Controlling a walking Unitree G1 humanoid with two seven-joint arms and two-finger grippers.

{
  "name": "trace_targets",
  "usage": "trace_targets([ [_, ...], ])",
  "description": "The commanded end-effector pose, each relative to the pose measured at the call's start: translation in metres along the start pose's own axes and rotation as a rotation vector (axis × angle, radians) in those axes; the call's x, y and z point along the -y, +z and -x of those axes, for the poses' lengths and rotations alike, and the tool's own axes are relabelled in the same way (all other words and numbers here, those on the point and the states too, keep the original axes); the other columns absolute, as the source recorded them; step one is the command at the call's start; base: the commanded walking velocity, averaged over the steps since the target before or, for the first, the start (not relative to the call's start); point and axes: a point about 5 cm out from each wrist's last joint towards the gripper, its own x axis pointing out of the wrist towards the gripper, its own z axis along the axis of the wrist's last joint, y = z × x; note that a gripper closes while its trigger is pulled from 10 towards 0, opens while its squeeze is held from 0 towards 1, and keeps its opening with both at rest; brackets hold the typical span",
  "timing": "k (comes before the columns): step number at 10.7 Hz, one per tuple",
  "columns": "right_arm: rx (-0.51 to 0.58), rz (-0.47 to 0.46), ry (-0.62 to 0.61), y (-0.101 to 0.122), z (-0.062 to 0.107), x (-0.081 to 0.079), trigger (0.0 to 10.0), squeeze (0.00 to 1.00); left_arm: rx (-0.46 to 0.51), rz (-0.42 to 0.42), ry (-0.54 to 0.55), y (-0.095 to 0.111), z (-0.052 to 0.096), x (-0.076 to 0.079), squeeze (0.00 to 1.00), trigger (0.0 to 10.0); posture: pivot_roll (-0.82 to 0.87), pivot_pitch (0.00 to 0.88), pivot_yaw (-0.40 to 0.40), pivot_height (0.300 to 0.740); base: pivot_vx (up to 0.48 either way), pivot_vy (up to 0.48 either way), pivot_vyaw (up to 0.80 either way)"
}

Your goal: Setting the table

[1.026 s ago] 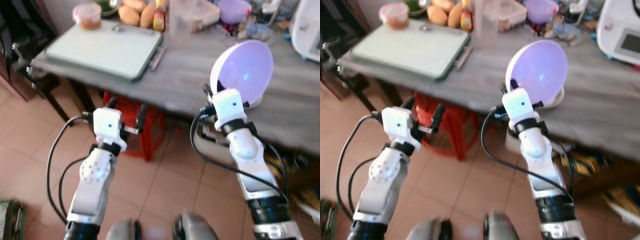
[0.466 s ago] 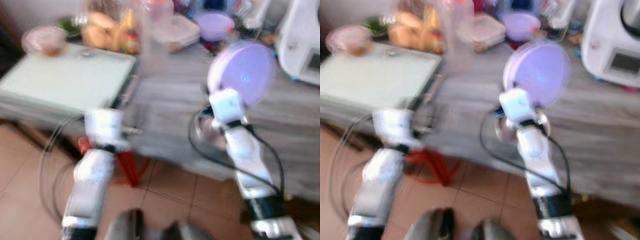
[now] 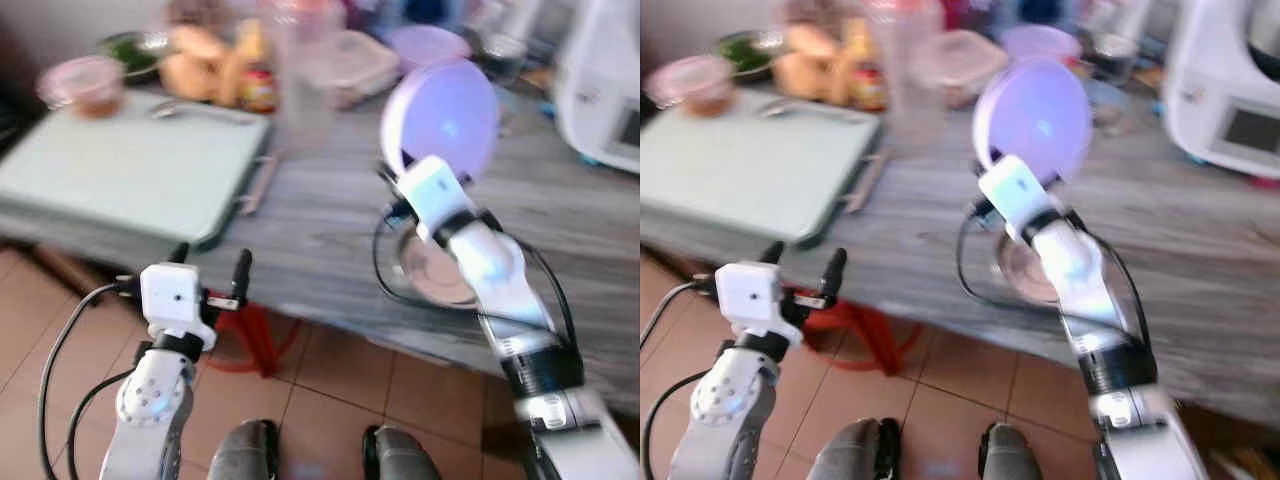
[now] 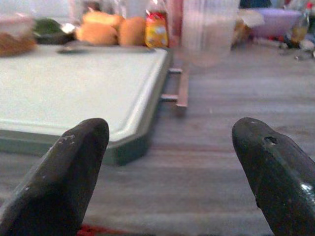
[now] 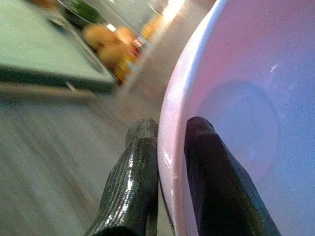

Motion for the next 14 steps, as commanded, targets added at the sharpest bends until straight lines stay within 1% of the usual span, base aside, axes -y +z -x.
trace_targets([
  [1,-0.004,0.003,0.052,-0.002,-0.002,0.001,10.0,0.00,0.006,0.001,-0.027,0.003,0.002,0.004,0.00,10.0,0.02,0.180,-0.007,0.740,0.000,0.000,0.00],
  [2,-0.039,0.005,0.141,-0.005,-0.009,0.000,10.0,0.00,0.007,0.003,-0.058,0.005,0.003,0.007,0.00,10.0,0.02,0.184,-0.009,0.740,0.000,0.000,0.00],
  [3,-0.096,0.005,0.194,-0.011,-0.010,-0.001,10.0,0.00,0.005,0.004,-0.064,0.006,0.004,0.007,0.00,10.0,0.03,0.186,-0.010,0.740,0.000,0.000,0.00],
  [4,-0.142,0.010,0.252,-0.015,-0.008,-0.003,10.0,0.00,0.003,0.004,-0.065,0.006,0.004,0.006,0.00,10.0,0.03,0.185,-0.010,0.740,0.000,0.000,0.00],
  [6,-0.180,-0.017,0.311,-0.018,-0.003,-0.004,10.0,0.00,-0.003,0.006,-0.079,0.006,0.004,0.008,0.00,10.0,0.02,0.185,-0.008,0.740,0.000,0.000,0.00],
  [7,-0.196,0.000,0.365,-0.020,0.002,-0.007,10.0,0.00,-0.006,0.006,-0.084,0.005,0.003,0.009,0.00,10.0,0.01,0.181,-0.010,0.740,0.000,0.000,0.00],
  [9,-0.230,-0.013,0.423,-0.024,0.007,-0.011,10.0,0.00,-0.004,0.007,-0.088,0.005,0.001,0.009,0.00,10.0,0.01,0.178,-0.010,0.740,0.000,0.000,0.00],
  [11,-0.240,-0.004,0.467,-0.025,0.011,-0.015,10.0,0.00,-0.008,0.006,-0.091,0.004,0.001,0.010,0.00,10.0,0.02,0.176,-0.010,0.740,0.000,0.000,0.00],
  [12,-0.240,-0.005,0.477,-0.023,0.011,-0.015,10.0,0.63,-0.009,0.007,-0.091,0.004,0.001,0.010,0.00,10.0,0.02,0.177,-0.009,0.740,0.000,0.000,0.00],
  [13,-0.245,-0.008,0.483,-0.023,0.013,-0.014,10.0,1.00,-0.008,0.008,-0.094,0.005,0.000,0.011,0.00,10.0,0.01,0.177,-0.008,0.740,0.000,0.000,0.00],
  [14,-0.247,-0.003,0.487,-0.023,0.014,-0.014,10.0,1.00,-0.007,0.011,-0.098,0.005,-0.001,0.011,0.00,10.0,0.01,0.177,-0.006,0.740,0.000,0.000,0.00],
])
